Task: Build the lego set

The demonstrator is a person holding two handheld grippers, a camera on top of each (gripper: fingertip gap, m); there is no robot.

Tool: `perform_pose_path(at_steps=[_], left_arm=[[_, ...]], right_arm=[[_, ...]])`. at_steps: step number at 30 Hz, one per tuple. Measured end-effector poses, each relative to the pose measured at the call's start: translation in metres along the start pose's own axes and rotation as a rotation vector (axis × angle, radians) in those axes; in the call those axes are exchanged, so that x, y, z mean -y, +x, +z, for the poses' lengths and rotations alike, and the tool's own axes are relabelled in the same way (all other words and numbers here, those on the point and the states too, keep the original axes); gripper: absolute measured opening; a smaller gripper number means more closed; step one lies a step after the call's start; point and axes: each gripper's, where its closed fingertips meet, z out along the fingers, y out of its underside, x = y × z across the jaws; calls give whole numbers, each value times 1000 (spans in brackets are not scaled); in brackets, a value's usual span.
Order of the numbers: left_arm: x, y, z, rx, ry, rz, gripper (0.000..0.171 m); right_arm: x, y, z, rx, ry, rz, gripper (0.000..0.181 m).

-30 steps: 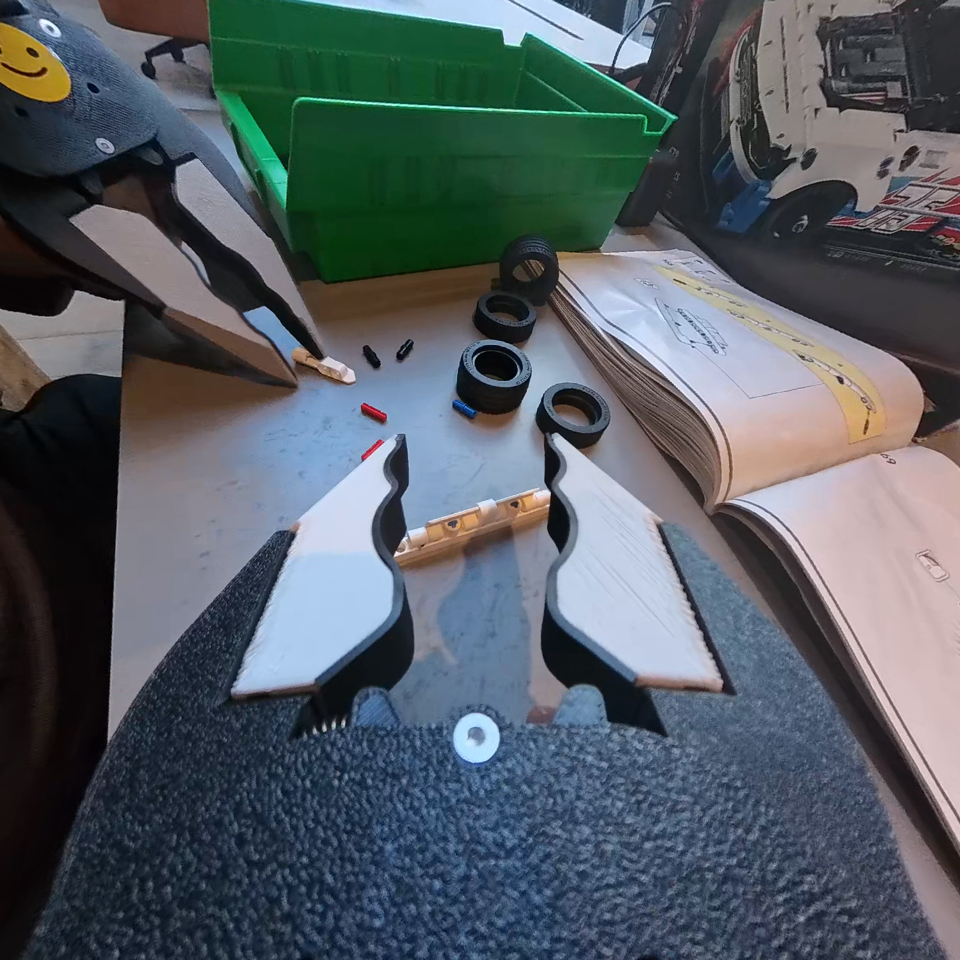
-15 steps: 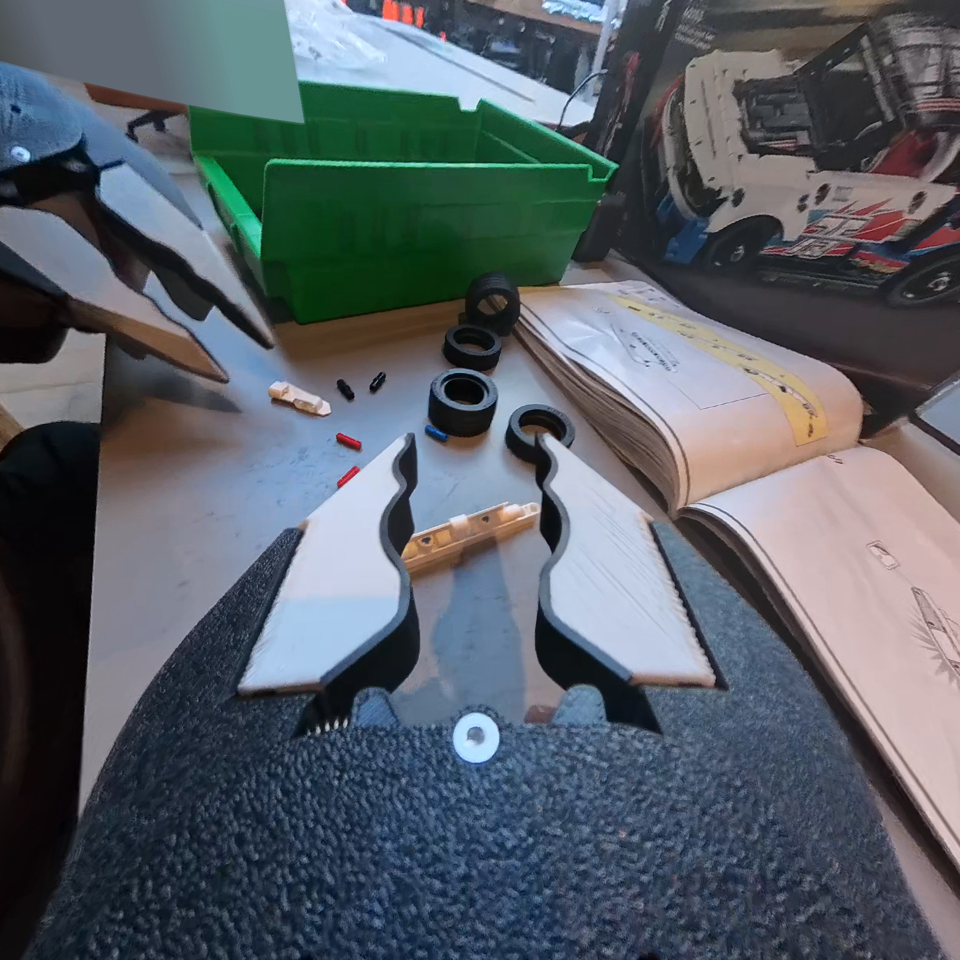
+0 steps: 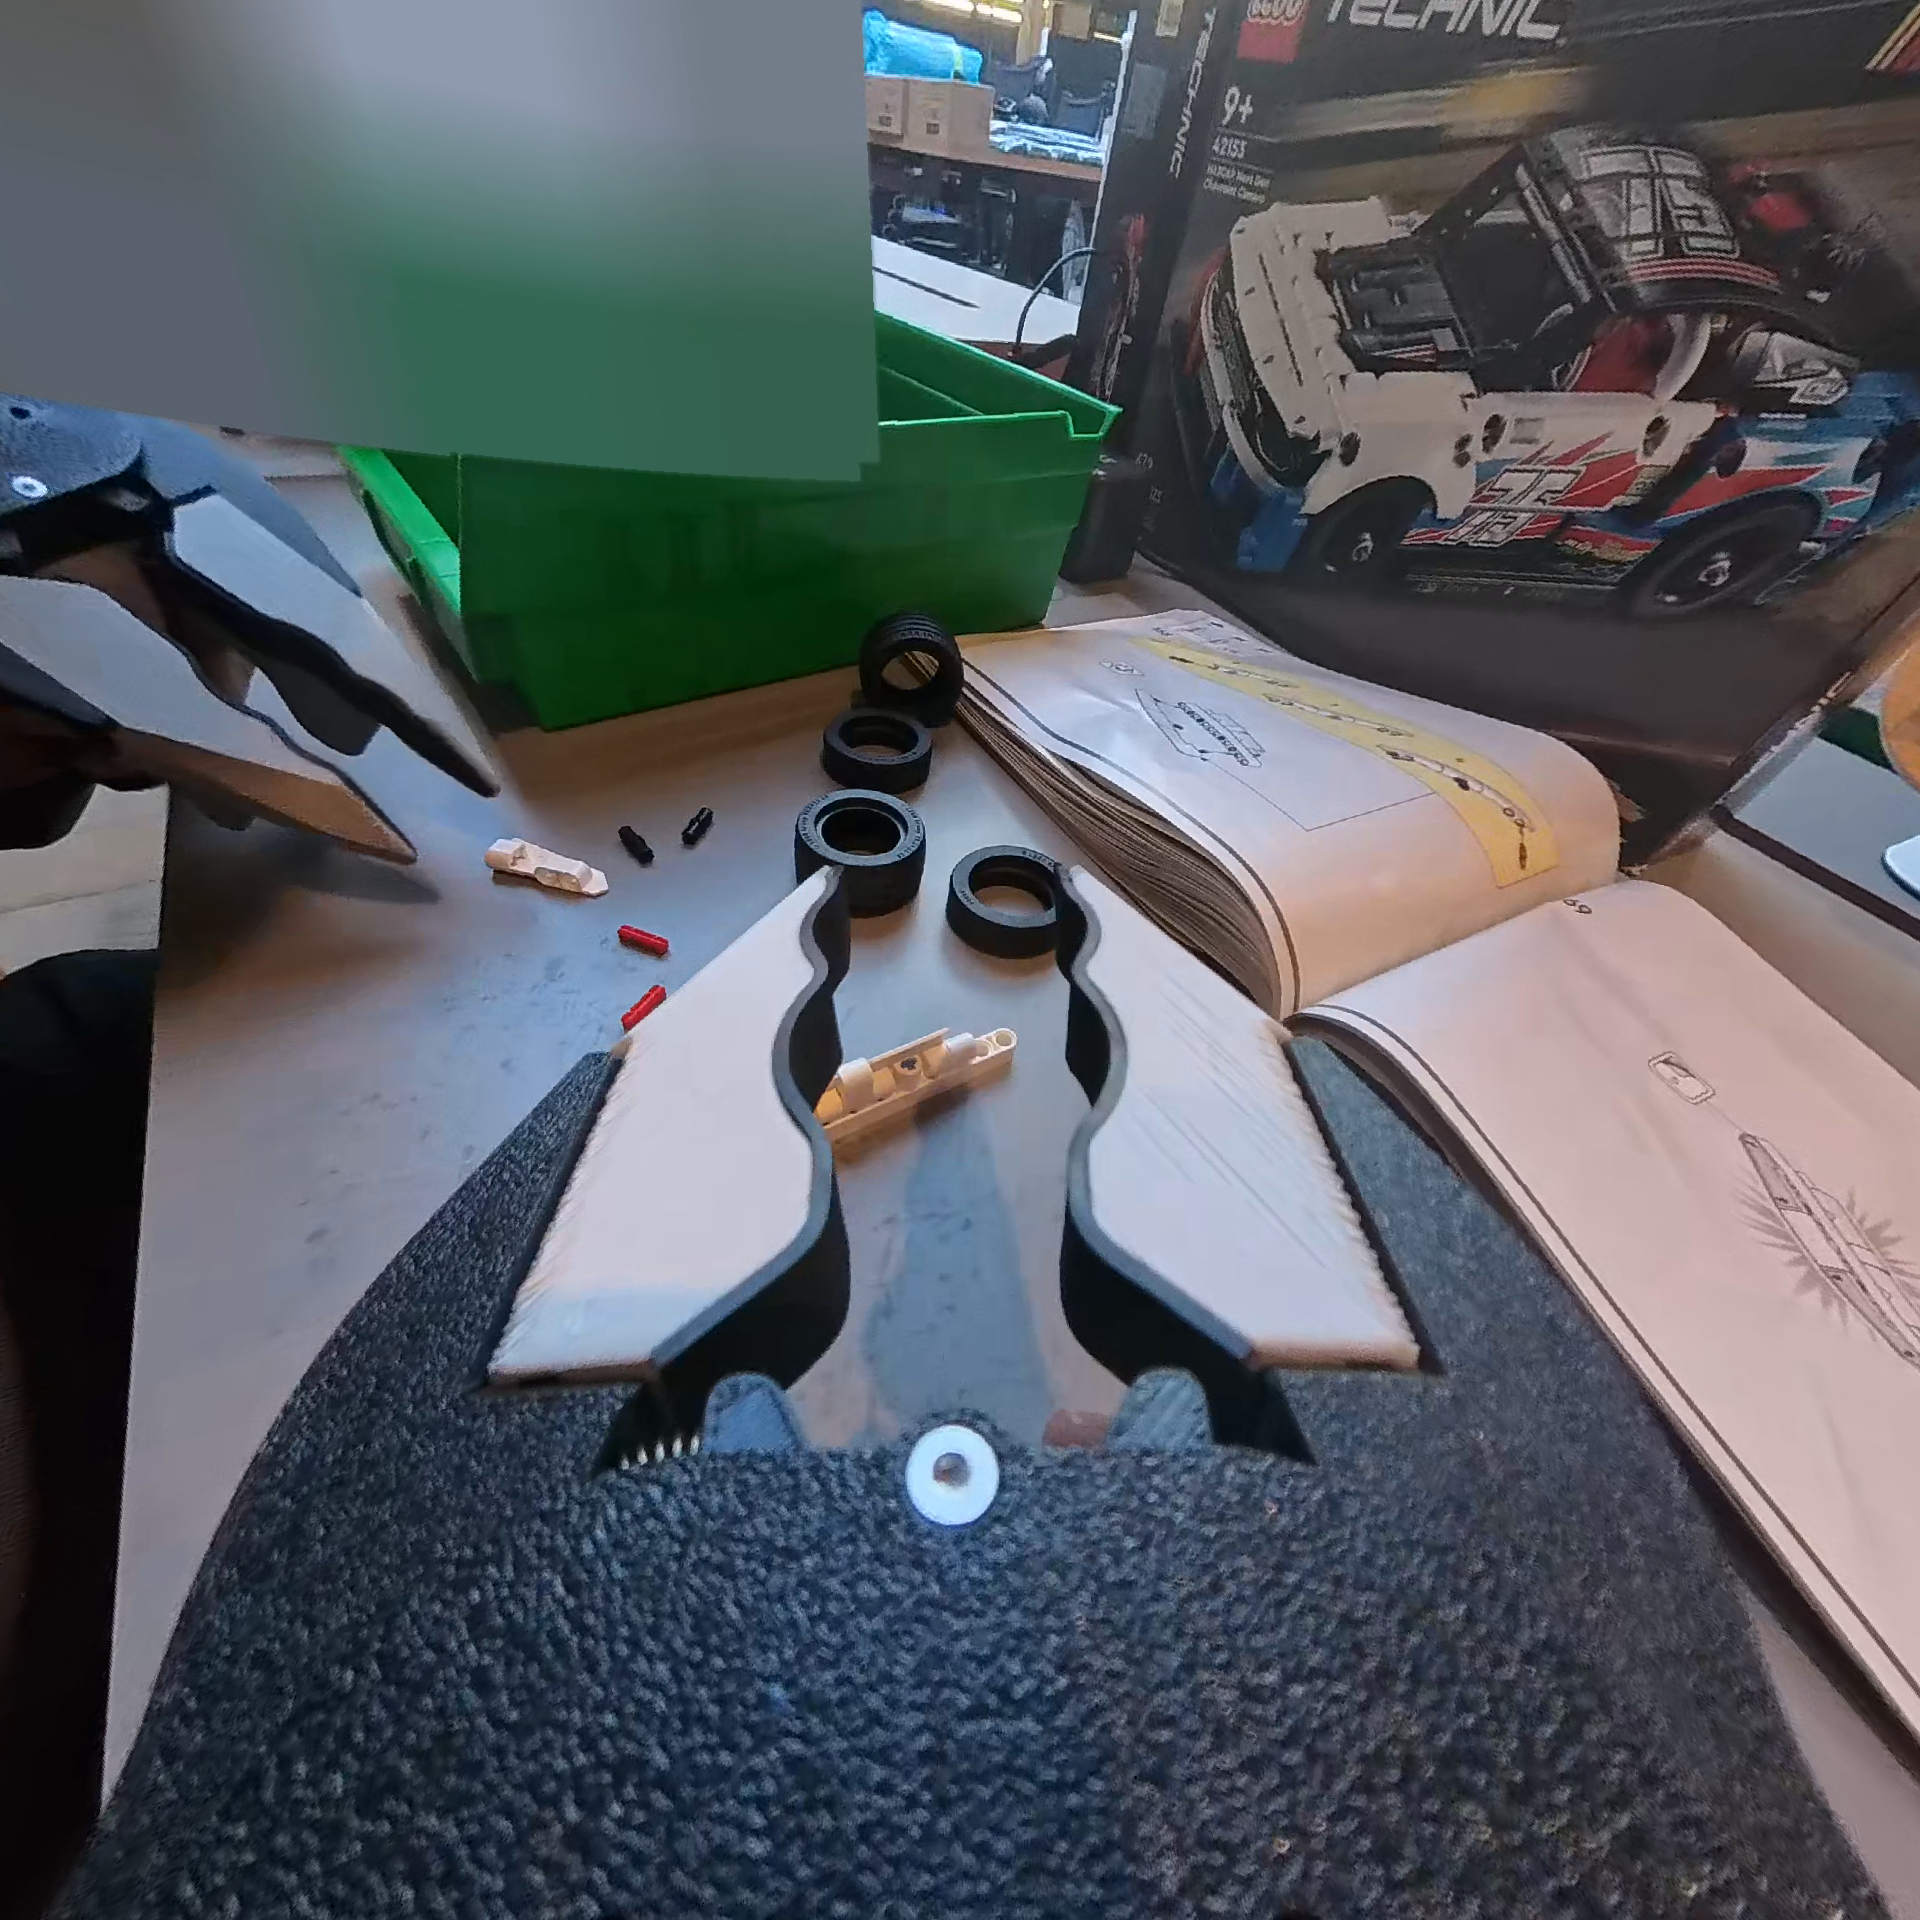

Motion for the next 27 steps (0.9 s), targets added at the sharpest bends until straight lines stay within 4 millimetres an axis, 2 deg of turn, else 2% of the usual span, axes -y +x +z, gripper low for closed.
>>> perform_pose_path(at_steps=[5,7,9,12,15,16,18,20,22,25,27], left_arm=[[6,4,-6,31,46,60,21],[14,5,-16,31,80,59,21],[18,-5,-31,81,85,68,22],[22,-35,-68,201,83,73,21],[21,-86,-113,390,10,88,18],[15,-107,-126,453,-47,70,14],[1,-138,-144,497,-176,25,14],[-7,-156,-150,492,-239,-12,14],[-16,-166,-149,473,-293,-42,13],[-33,-165,-135,348,-400,-55,0],[-42,-167,-128,270,-479,-40,0]], right_arm=[[-1,0,0,11,-2,15,39],[-2,1,-1,7,-3,17,40],[-2,2,-1,-1,-5,17,40],[-3,5,-3,-23,-8,7,40],[-5,7,-1,-39,-19,-6,39],[-6,7,0,-41,-25,-10,40],[-7,8,1,-47,-36,-18,39],[-8,9,2,-56,-44,-23,39],[-8,10,2,-65,-45,-24,39],[-9,15,2,-86,-47,-15,39],[-10,18,3,-95,-52,-3,39]])
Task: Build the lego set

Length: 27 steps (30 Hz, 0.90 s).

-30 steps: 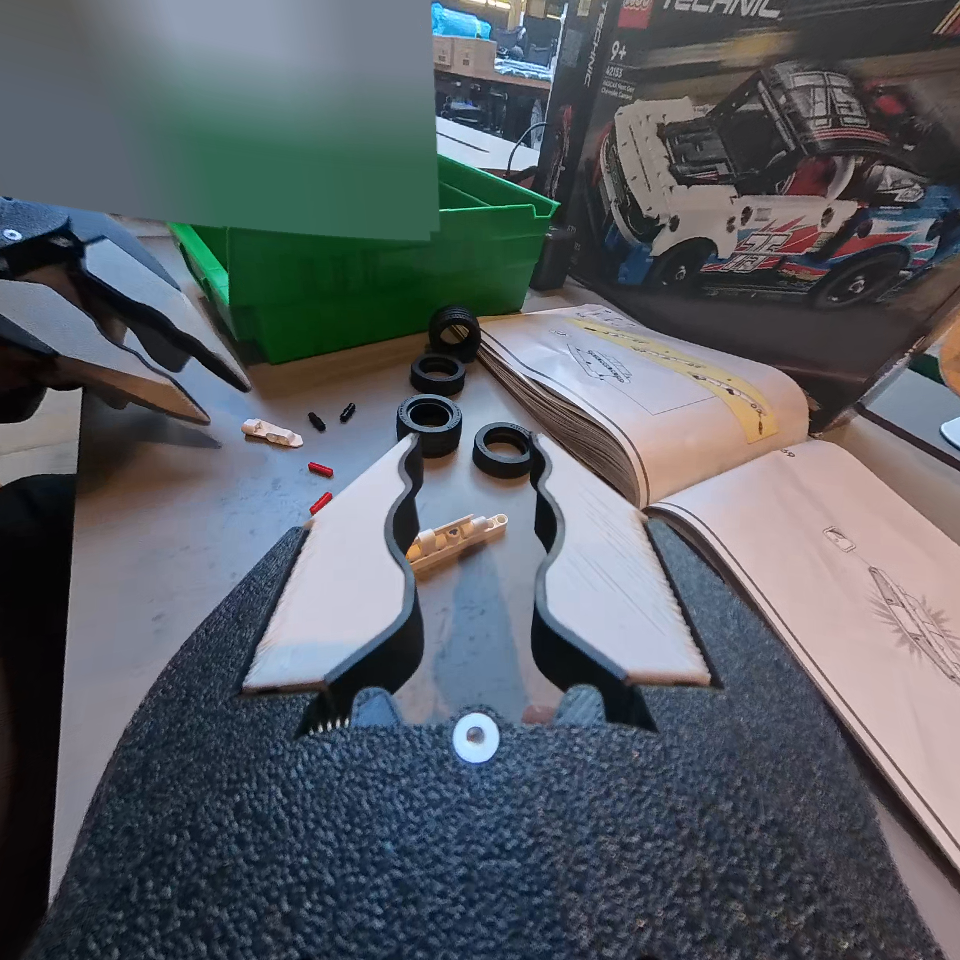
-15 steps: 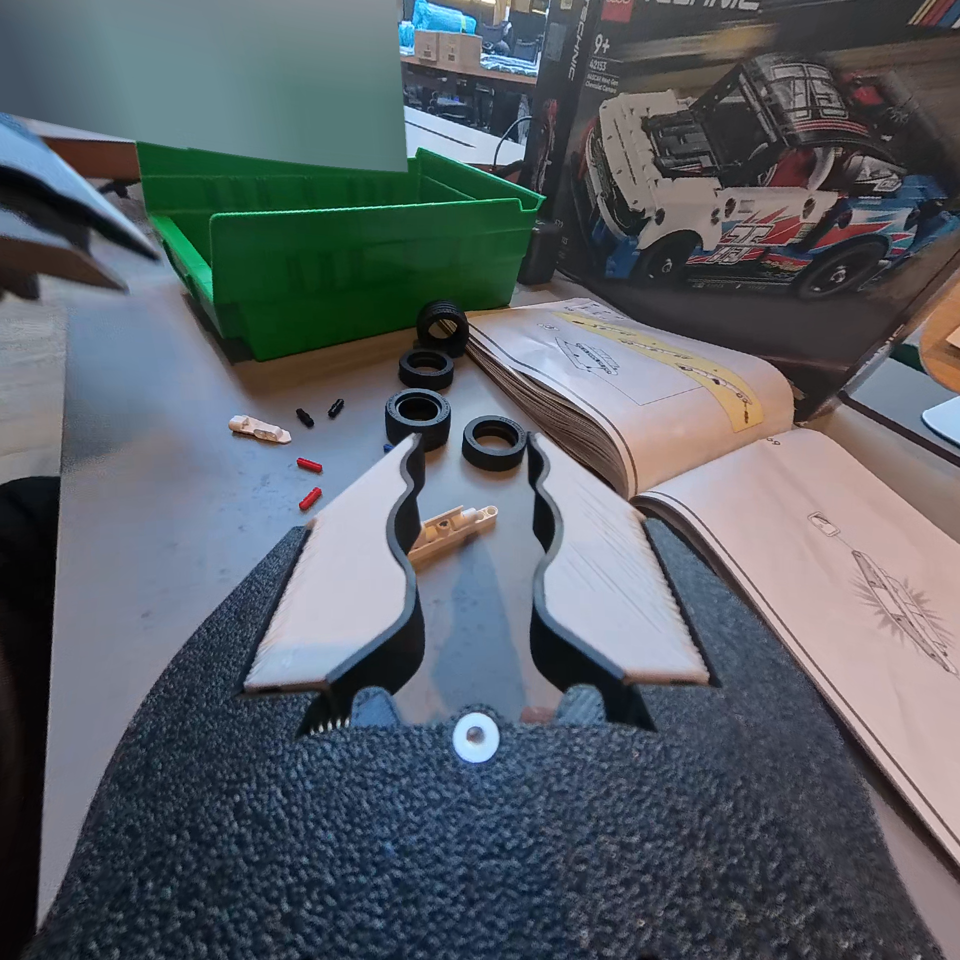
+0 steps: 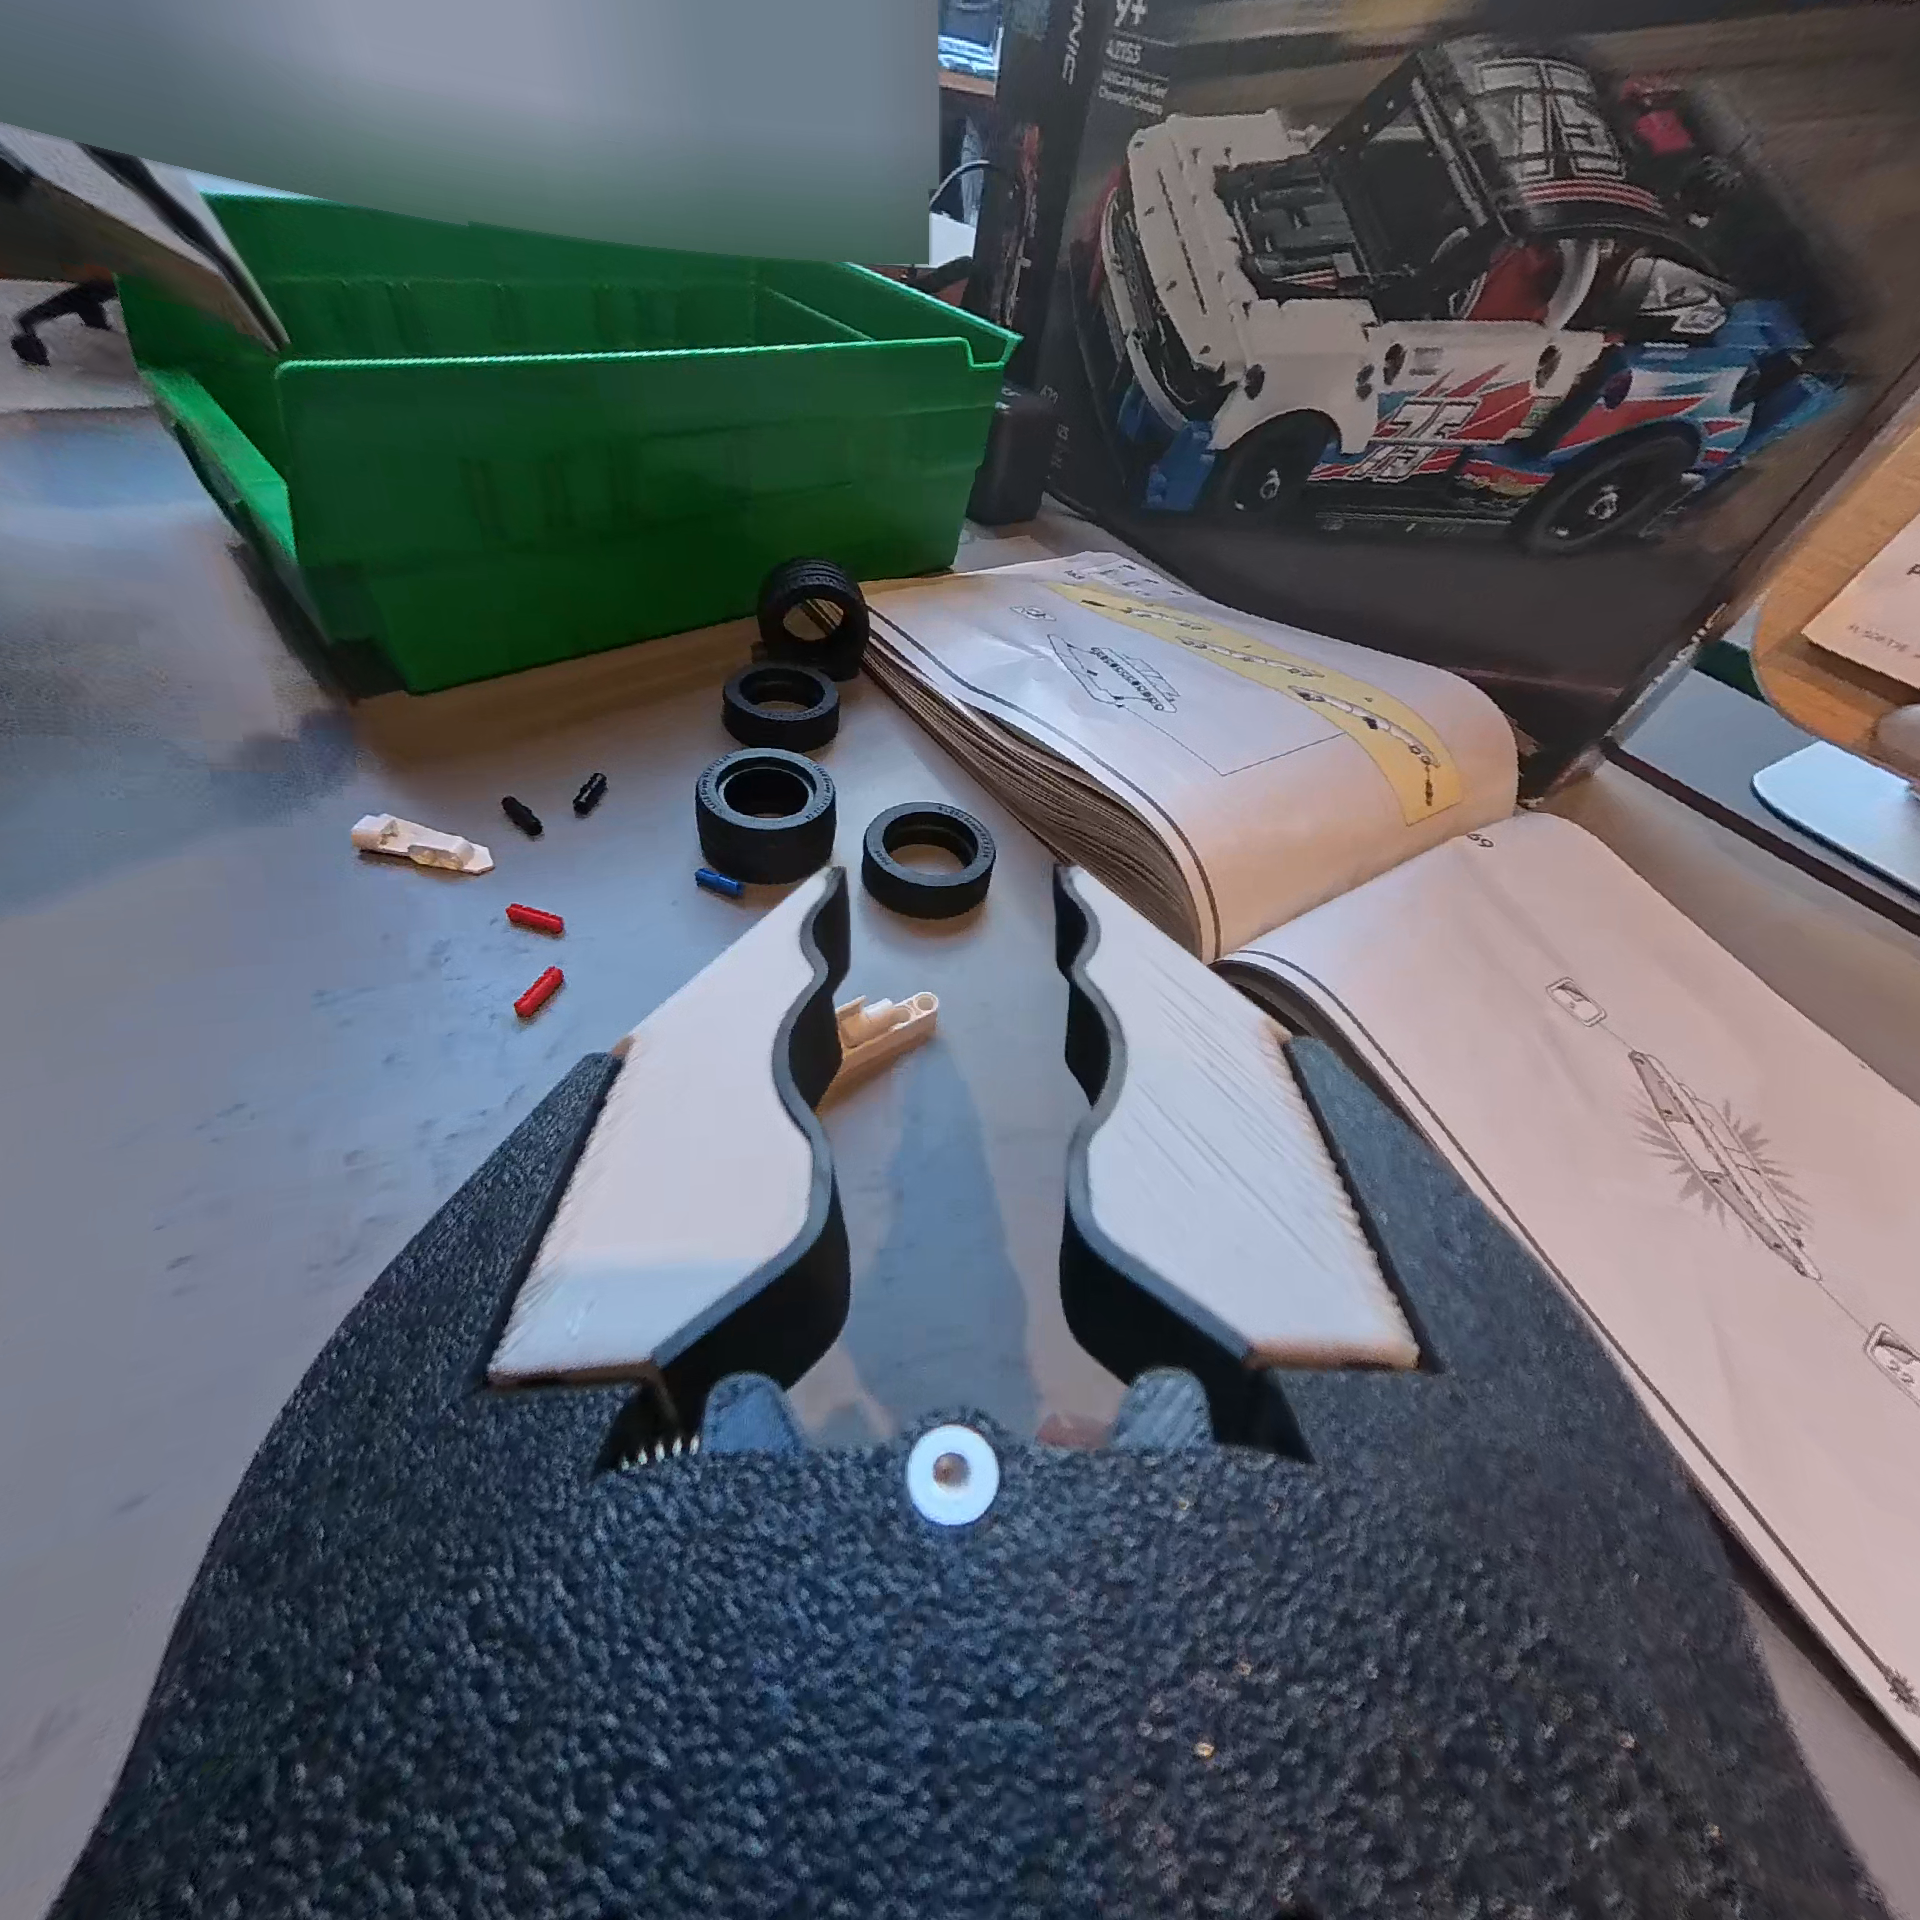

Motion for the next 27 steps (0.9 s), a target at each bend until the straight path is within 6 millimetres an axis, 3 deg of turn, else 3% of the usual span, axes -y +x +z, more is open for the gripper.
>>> perform_pose_path(at_steps=[8,16,20,24,27], left_arm=[[-11,10,11,-427,-330,-14,9],[-44,10,36,-440,-727,54,23],[-41,20,47,-473,-727,54,23],[-41,-5,57,-319,-733,33,18],[-28,-5,54,-319,-677,20,16]], right_arm=[[-3,9,5,-33,-19,15,39],[1,8,8,-11,-2,15,37],[4,9,6,1,24,37,35],[6,10,4,6,41,53,35],[6,11,4,6,41,54,35]])
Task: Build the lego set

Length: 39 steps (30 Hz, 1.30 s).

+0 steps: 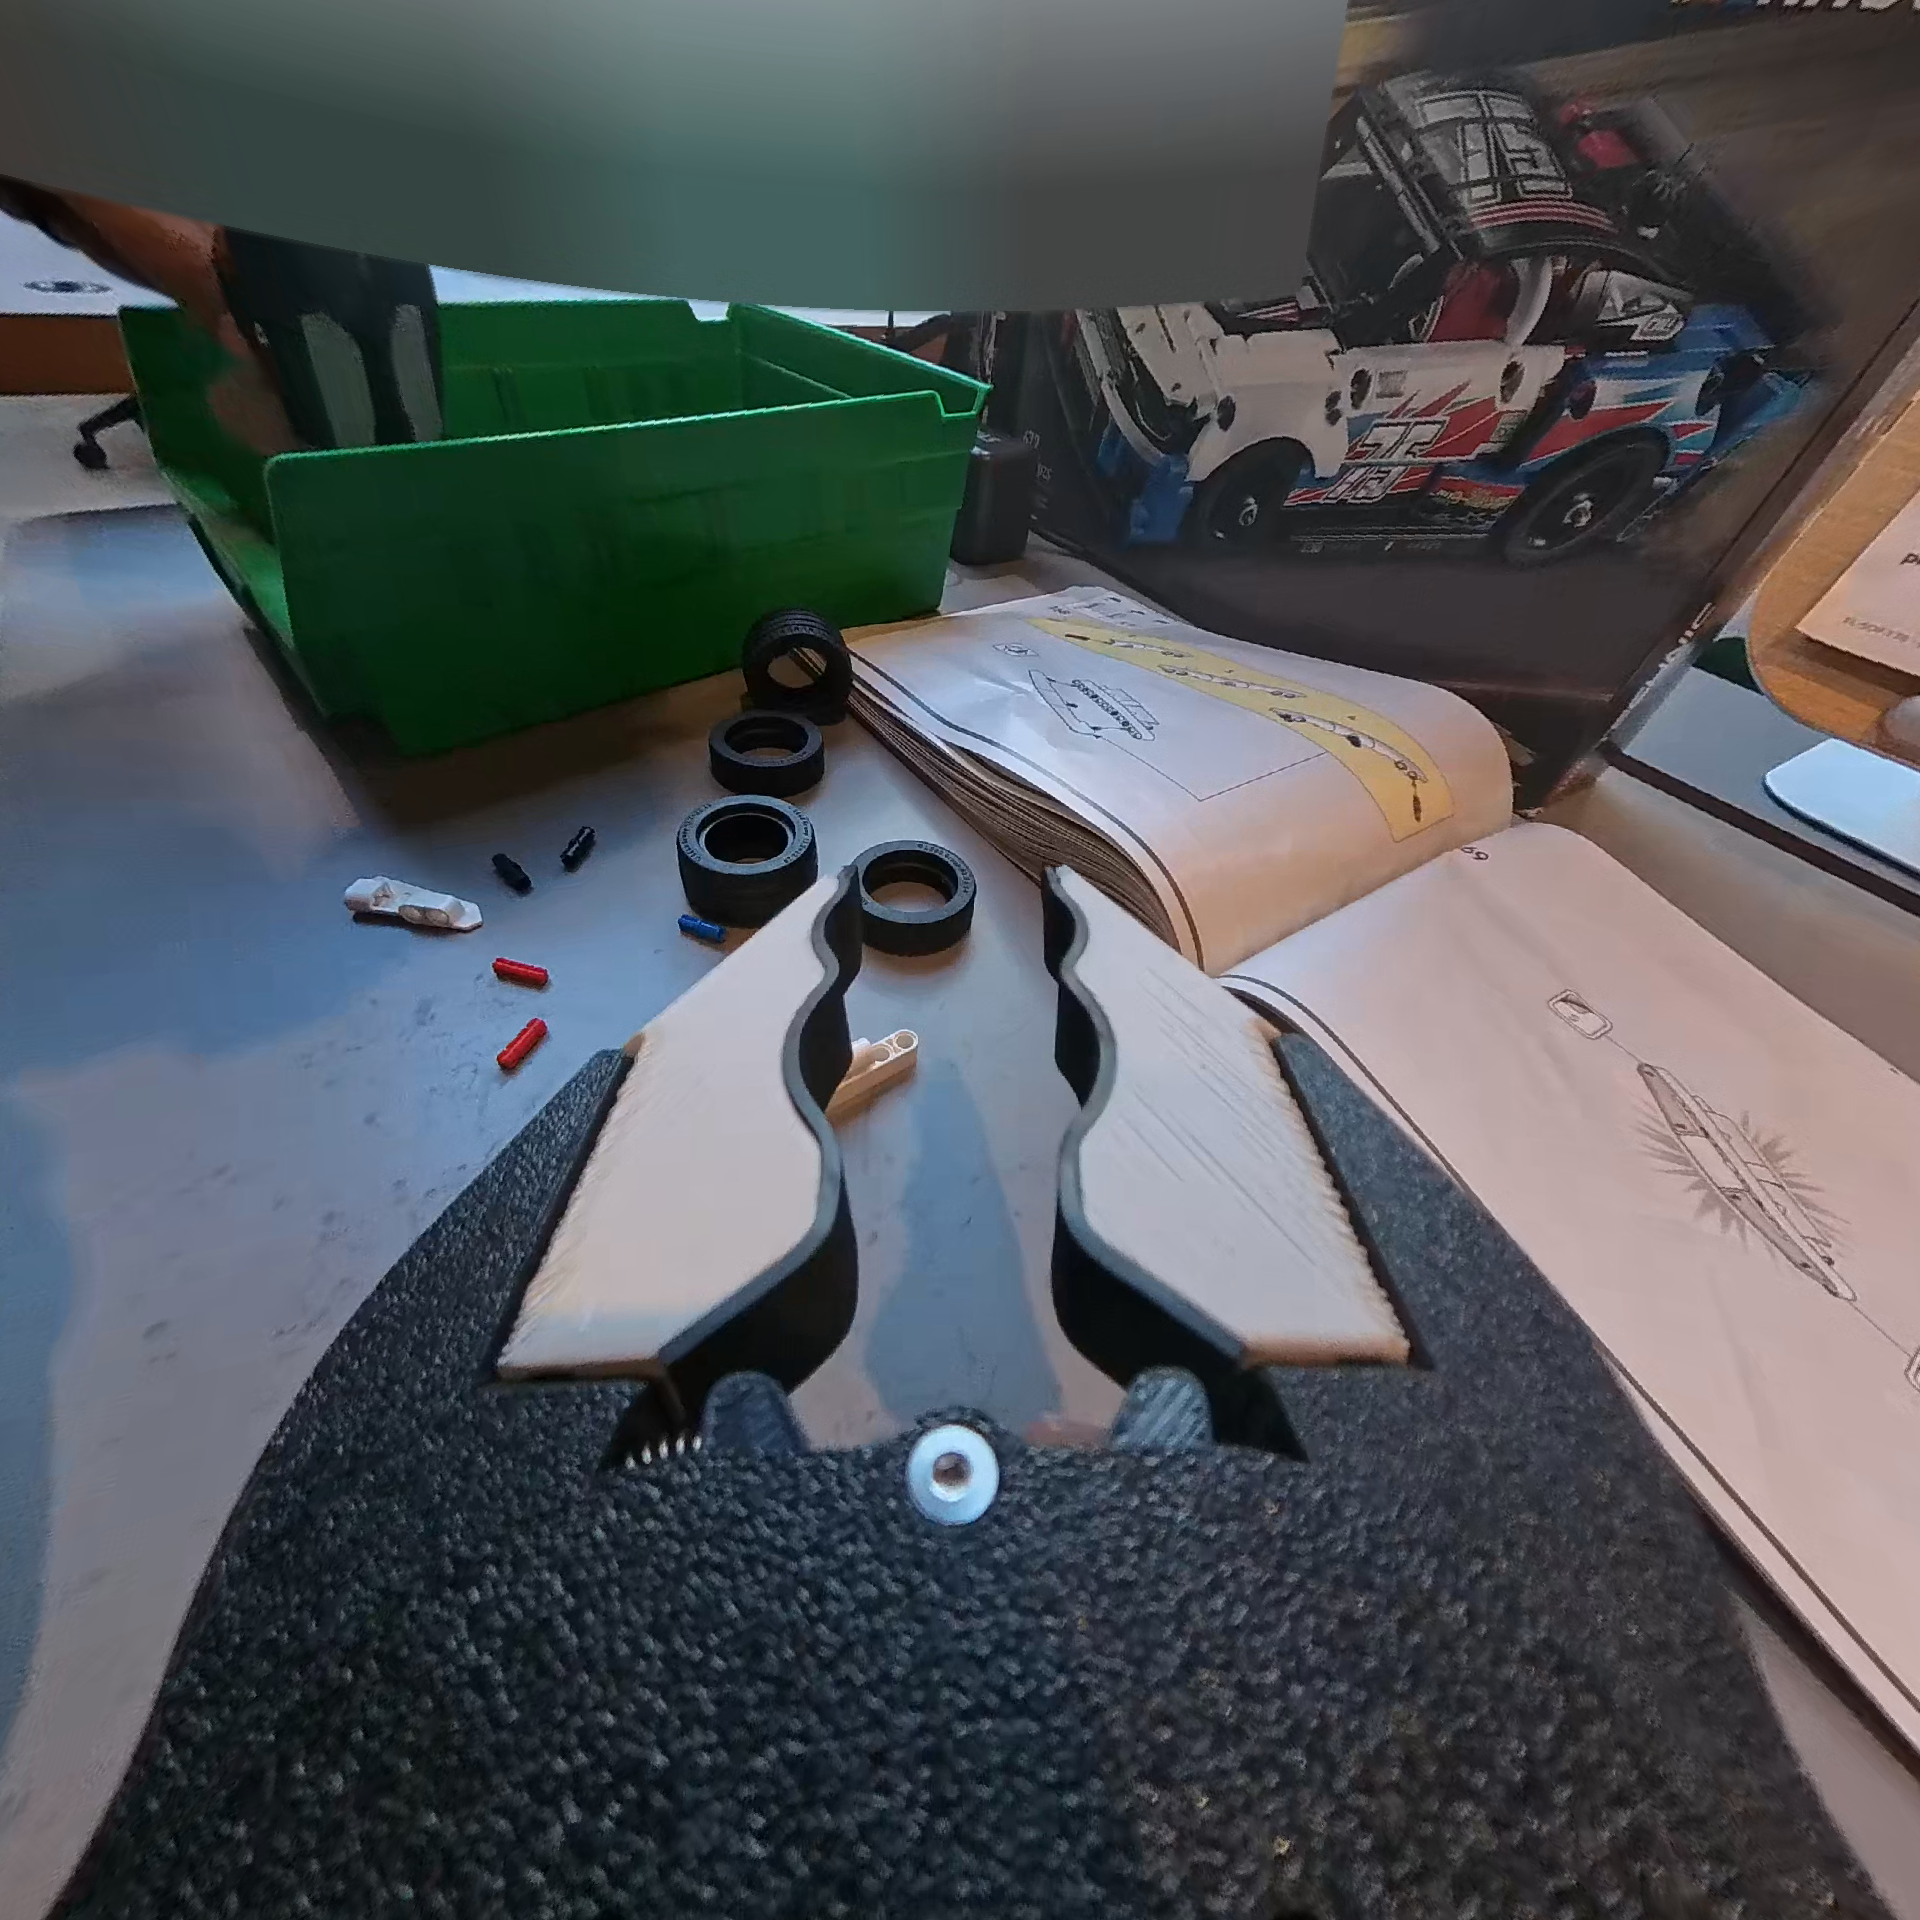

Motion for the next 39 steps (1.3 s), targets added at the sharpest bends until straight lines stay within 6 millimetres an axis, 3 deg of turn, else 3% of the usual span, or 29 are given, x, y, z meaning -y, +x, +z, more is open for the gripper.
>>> perform_pose_path(at_steps=[2,5,8,14,24,39], left_arm=[[14,3,-11,14,71,34,16],[55,12,-26,53,260,159,16],[77,26,-21,40,299,266,14],[85,20,4,52,230,309,11],[86,21,0,88,279,303,11],[102,31,-108,293,832,227,12]], right_arm=[[0,0,0,-1,-2,-1,35],[0,0,0,-1,-3,0,34],[0,1,0,-5,1,4,34],[1,2,-1,-7,8,10,34],[1,0,-1,5,7,9,31],[1,0,0,8,5,9,31]])
